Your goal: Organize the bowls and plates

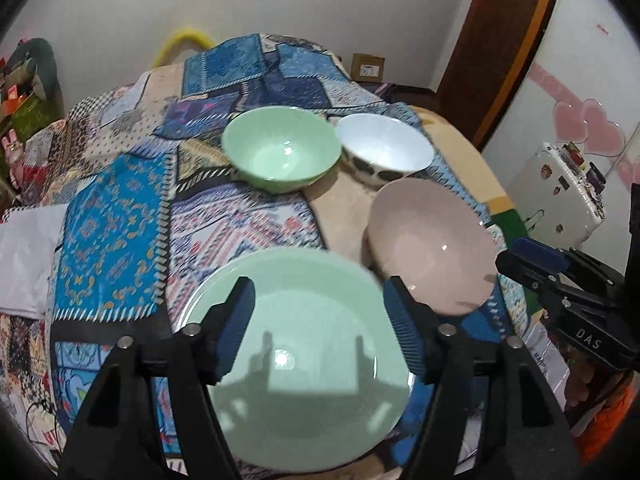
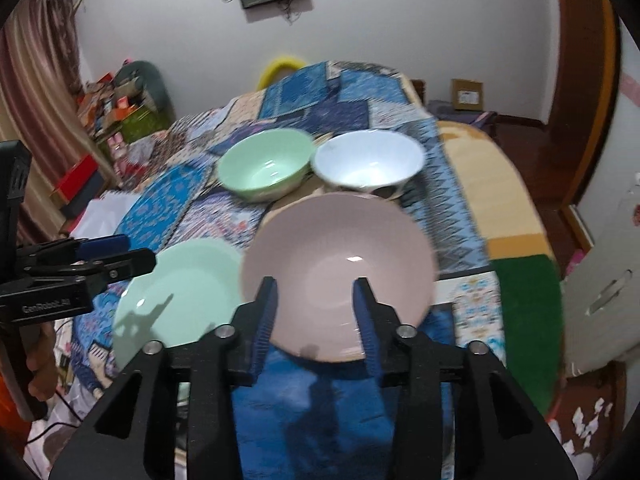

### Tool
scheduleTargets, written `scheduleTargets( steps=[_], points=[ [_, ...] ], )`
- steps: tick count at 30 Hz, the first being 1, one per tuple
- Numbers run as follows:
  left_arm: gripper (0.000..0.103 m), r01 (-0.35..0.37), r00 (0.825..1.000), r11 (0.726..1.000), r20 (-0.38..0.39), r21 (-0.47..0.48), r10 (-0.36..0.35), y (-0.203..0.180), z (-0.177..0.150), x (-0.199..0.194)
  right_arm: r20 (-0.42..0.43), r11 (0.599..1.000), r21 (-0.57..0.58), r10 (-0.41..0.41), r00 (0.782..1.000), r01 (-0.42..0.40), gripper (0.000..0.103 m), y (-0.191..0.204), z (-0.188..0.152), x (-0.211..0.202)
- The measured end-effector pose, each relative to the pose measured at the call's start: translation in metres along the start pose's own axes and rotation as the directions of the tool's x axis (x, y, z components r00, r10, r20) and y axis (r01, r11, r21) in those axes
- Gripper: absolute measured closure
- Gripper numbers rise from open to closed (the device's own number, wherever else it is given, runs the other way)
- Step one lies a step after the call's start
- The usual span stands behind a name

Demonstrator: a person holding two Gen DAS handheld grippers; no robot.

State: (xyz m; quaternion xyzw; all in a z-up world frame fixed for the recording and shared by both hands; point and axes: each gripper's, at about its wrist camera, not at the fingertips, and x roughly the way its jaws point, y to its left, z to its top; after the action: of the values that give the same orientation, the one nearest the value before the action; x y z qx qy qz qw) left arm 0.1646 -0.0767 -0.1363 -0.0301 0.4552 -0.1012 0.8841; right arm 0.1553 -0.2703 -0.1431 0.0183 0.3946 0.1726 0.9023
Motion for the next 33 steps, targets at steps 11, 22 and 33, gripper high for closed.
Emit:
scheduleTargets(
  steps=[11, 22, 33],
  points=[
    [0.026, 0.023, 0.997, 0.998, -0.081, 0.052, -0.019, -0.031, 0.023, 0.056, -0.025, 0.995, 0.067, -0.074, 0.997, 0.076, 0.047, -0.045, -0.003, 0.017],
    [0.047, 0.045, 0.986, 0.996, -0.162, 0.082, -0.031, -0.042, 0.029, 0.108, -0.079, 0.991, 0.131, -0.012, 0.997, 0.022, 0.054, -0.065, -0.014, 0.050],
    [0.083, 0.110, 0.969, 0.992, -0.230, 0.065, -0.092, -0.049, 0.027, 0.133, -0.107, 0.986, 0.156, 0.075, 0.991, -0.058, 0.082, -0.063, -0.018, 0.063]
  ],
)
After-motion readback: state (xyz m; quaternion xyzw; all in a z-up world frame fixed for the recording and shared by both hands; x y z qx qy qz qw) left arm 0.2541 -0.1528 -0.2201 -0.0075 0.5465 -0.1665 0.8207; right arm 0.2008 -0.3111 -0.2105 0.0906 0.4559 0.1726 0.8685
